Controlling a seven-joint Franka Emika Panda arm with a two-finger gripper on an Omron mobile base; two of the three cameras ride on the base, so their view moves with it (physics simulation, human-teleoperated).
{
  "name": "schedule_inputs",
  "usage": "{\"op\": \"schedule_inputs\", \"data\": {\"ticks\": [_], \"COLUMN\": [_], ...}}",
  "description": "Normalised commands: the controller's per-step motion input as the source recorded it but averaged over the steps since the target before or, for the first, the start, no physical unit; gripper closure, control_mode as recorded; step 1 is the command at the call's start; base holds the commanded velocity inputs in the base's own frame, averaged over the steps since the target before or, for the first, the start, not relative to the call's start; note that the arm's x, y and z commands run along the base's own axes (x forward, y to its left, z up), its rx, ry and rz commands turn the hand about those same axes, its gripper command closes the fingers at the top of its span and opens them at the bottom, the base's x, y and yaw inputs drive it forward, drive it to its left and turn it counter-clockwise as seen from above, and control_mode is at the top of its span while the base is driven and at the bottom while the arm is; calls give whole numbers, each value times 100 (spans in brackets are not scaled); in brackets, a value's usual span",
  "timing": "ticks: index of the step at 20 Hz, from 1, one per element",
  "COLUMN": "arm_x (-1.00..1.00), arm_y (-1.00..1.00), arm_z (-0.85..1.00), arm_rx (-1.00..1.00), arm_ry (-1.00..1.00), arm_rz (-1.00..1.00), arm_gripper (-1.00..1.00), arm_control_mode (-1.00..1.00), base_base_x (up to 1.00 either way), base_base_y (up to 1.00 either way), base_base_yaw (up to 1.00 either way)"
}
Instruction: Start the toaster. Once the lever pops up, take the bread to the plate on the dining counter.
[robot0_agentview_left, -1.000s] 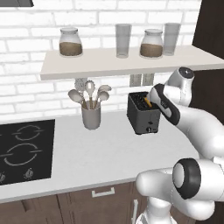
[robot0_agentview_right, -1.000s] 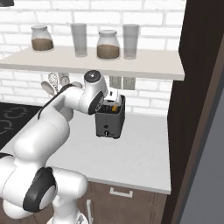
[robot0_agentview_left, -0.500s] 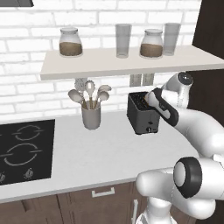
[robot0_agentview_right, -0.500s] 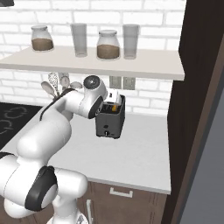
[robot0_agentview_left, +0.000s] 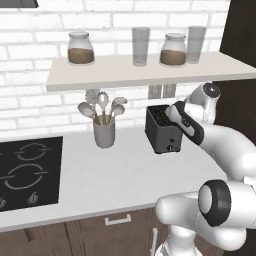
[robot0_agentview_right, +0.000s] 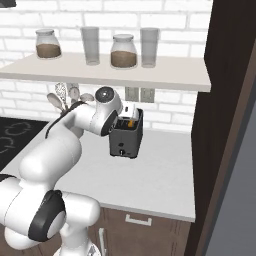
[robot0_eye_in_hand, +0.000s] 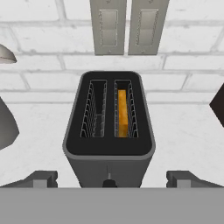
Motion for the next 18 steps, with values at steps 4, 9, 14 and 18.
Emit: {"op": "schedule_inputs", "data": {"ticks": [4, 9, 14, 18], "arm_x": [0, 0, 0, 0], "arm_y": [0, 0, 0, 0], "arm_z": [0, 0, 0, 0], "arm_rx": [0, 0, 0, 0], "arm_ry": [0, 0, 0, 0], "arm_rz": [0, 0, 0, 0], "arm_gripper": [-100, -100, -100, -100], "arm_control_mode": [-100, -100, -100, -100], "base_base_x": [0, 0, 0, 0], "base_base_y": [0, 0, 0, 0], "base_base_yaw": [0, 0, 0, 0]}}
